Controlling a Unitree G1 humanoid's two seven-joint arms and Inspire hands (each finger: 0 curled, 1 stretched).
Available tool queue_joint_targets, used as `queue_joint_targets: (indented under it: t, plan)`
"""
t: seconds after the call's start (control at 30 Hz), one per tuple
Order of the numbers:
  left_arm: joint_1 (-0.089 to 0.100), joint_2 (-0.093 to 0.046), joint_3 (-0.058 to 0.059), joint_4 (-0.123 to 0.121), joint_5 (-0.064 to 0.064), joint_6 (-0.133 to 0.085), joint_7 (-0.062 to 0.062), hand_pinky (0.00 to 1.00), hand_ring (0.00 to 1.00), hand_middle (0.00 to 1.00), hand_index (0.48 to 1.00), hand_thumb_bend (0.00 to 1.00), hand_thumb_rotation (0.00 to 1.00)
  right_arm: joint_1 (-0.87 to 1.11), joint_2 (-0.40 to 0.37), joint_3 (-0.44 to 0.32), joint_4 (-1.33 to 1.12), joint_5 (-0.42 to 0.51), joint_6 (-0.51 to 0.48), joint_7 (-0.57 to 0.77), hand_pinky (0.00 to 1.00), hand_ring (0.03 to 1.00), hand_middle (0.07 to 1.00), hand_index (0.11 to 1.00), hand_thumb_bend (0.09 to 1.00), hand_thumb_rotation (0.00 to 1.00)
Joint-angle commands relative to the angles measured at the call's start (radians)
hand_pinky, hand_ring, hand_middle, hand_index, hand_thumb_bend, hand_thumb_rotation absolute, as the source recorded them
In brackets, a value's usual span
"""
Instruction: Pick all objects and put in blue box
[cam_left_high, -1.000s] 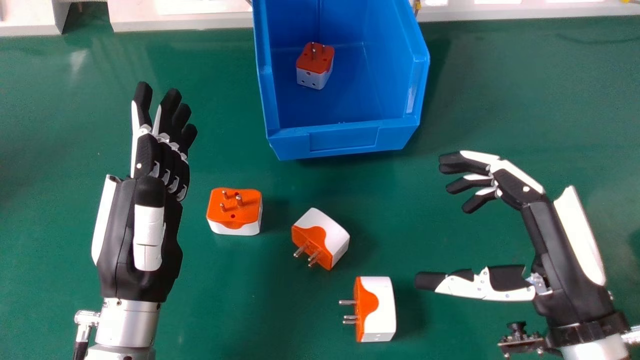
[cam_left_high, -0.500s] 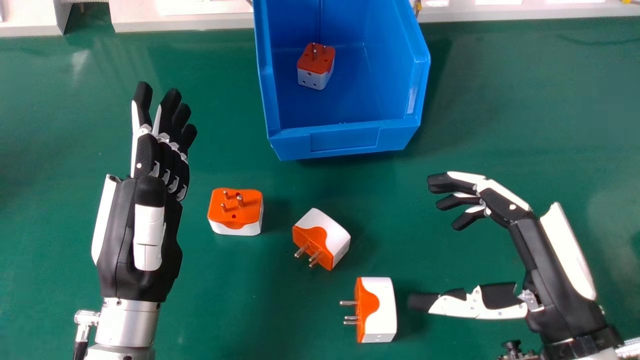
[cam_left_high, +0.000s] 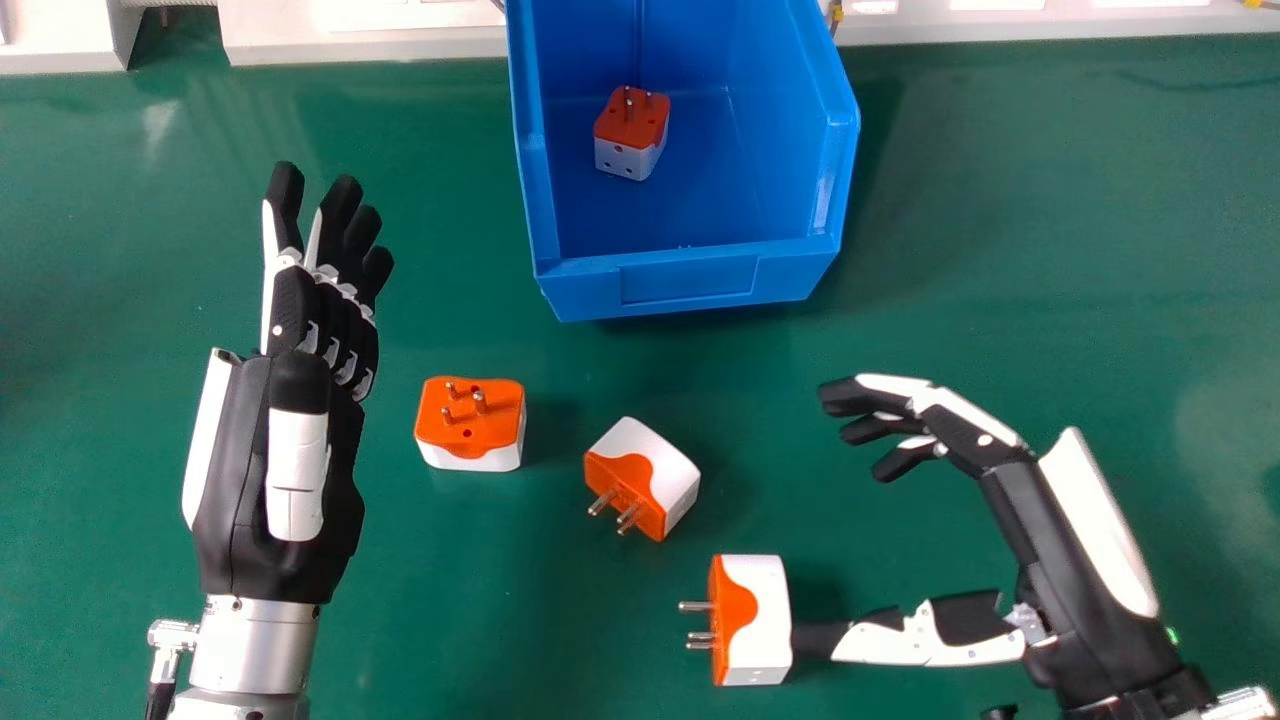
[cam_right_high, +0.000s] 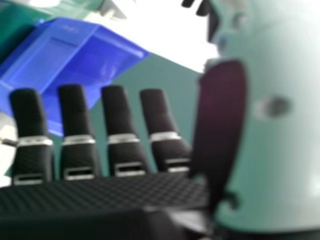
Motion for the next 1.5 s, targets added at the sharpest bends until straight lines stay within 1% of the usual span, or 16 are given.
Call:
queue_joint_targets:
  t: [0.0,0.07,0.17,0.27,0.4,0.53,0.67,0.8,0.93,1.07,1.2,1.3,1.47]
  plan:
    - [0.000,0.002,0.003,-0.021,-0.002,-0.014,-0.002,1.00,1.00,1.00,1.000,0.89,0.92,0.007,0.000,0.009,0.000,-0.015,-0.026,-0.013,0.58,0.688,0.723,0.725,0.929,0.21]
    - [0.001,0.002,0.004,-0.020,-0.002,-0.015,-0.001,1.00,1.00,1.00,1.000,0.89,0.92,0.013,0.005,0.019,-0.001,-0.025,-0.029,-0.014,0.59,0.696,0.728,0.728,0.933,0.22]
    - [0.003,0.001,0.004,-0.023,0.002,-0.013,0.004,1.00,1.00,1.00,1.000,0.90,0.92,0.018,0.007,0.042,0.009,-0.029,-0.033,-0.008,0.61,0.705,0.737,0.741,0.939,0.23]
    - [0.003,0.001,0.004,-0.023,0.008,-0.015,0.008,1.00,1.00,1.00,1.000,0.90,0.92,0.030,0.007,0.066,0.002,-0.031,-0.008,0.006,0.62,0.711,0.751,0.758,0.940,0.23]
    - [0.004,0.001,0.002,-0.027,0.014,-0.015,0.012,1.00,1.00,1.00,1.000,0.90,0.92,0.033,0.006,0.086,0.001,-0.032,0.017,0.016,0.61,0.720,0.765,0.773,0.942,0.23]
    - [0.006,0.002,0.002,-0.031,0.016,-0.013,0.016,1.00,1.00,1.00,1.000,0.90,0.92,0.024,0.005,0.102,0.019,-0.041,0.027,0.017,0.62,0.744,0.782,0.789,0.944,0.23]
    - [0.008,0.003,0.000,-0.034,0.014,-0.009,0.018,1.00,1.00,1.00,1.000,0.90,0.92,0.007,0.009,0.112,0.045,-0.081,0.021,-0.007,0.64,0.765,0.796,0.801,0.950,0.23]
    - [0.007,0.003,0.000,-0.032,0.008,-0.009,0.014,1.00,1.00,1.00,1.000,0.90,0.92,-0.008,0.012,0.122,0.065,-0.118,0.021,-0.031,0.67,0.787,0.815,0.817,0.955,0.23]
    - [0.010,0.002,-0.002,-0.037,0.006,-0.007,0.014,1.00,1.00,1.00,1.000,0.90,0.92,-0.019,0.004,0.129,0.077,-0.130,0.019,-0.038,0.69,0.797,0.825,0.825,0.959,0.23]
    - [0.009,0.001,-0.002,-0.034,0.004,-0.008,0.012,1.00,1.00,1.00,1.000,0.90,0.92,-0.031,-0.007,0.131,0.088,-0.131,0.015,-0.035,0.69,0.815,0.846,0.839,0.965,0.24]
    - [0.011,0.000,-0.003,-0.037,0.007,-0.009,0.014,1.00,1.00,1.00,1.000,0.90,0.92,-0.041,-0.018,0.133,0.100,-0.137,0.012,-0.038,0.70,0.831,0.863,0.851,0.971,0.25]
    - [0.008,0.001,-0.002,-0.031,0.007,-0.010,0.014,1.00,1.00,1.00,1.000,0.90,0.92,-0.041,-0.024,0.135,0.101,-0.137,0.007,-0.039,0.70,0.840,0.871,0.857,0.975,0.25]
    - [0.009,0.001,-0.003,-0.035,0.007,-0.008,0.014,1.00,1.00,1.00,1.000,0.90,0.92,-0.041,-0.036,0.137,0.096,-0.140,0.008,-0.040,0.73,0.854,0.884,0.871,0.980,0.26]
